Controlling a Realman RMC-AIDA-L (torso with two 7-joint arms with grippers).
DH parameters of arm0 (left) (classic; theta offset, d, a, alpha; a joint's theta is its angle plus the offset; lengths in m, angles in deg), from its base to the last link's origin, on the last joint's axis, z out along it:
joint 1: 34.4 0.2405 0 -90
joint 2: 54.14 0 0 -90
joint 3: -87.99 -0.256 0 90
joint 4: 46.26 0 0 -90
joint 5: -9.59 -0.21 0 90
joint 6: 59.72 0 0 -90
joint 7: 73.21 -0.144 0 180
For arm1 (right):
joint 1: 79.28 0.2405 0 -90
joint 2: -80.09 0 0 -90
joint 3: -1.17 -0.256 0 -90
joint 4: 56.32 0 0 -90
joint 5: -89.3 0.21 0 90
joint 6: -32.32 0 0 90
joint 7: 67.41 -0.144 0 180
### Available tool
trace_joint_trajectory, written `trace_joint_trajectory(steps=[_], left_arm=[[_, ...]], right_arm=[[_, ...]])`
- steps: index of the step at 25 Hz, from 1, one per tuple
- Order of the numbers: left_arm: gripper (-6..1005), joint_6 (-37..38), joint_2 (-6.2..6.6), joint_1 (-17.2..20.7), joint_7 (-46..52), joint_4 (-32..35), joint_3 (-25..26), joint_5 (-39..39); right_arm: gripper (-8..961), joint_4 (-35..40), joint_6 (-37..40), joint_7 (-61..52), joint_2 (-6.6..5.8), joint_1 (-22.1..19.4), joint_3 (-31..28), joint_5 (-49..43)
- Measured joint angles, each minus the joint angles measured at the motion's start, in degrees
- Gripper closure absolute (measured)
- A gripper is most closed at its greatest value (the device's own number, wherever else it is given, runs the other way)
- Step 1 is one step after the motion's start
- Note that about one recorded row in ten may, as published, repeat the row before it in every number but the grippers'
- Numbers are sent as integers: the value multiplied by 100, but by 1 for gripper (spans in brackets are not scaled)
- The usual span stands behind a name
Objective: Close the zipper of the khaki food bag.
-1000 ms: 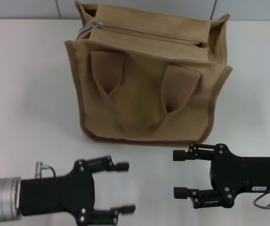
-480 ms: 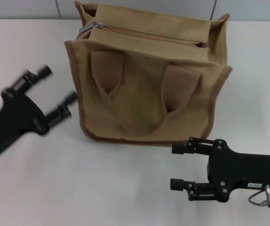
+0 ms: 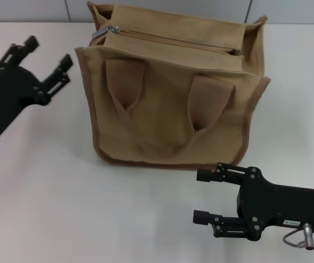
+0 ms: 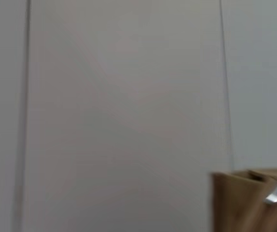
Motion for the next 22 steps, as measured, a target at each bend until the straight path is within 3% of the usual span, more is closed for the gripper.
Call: trace_joint_trajectory(steps=[7, 22], left_arm=[[200, -361, -8, -235, -226, 58, -547, -656], [199, 15, -50, -633, -227, -219, -279, 58]], right_arm=[[198, -81, -77, 5, -3, -35, 2, 2], [199, -147, -168, 11, 1, 26, -2, 5]])
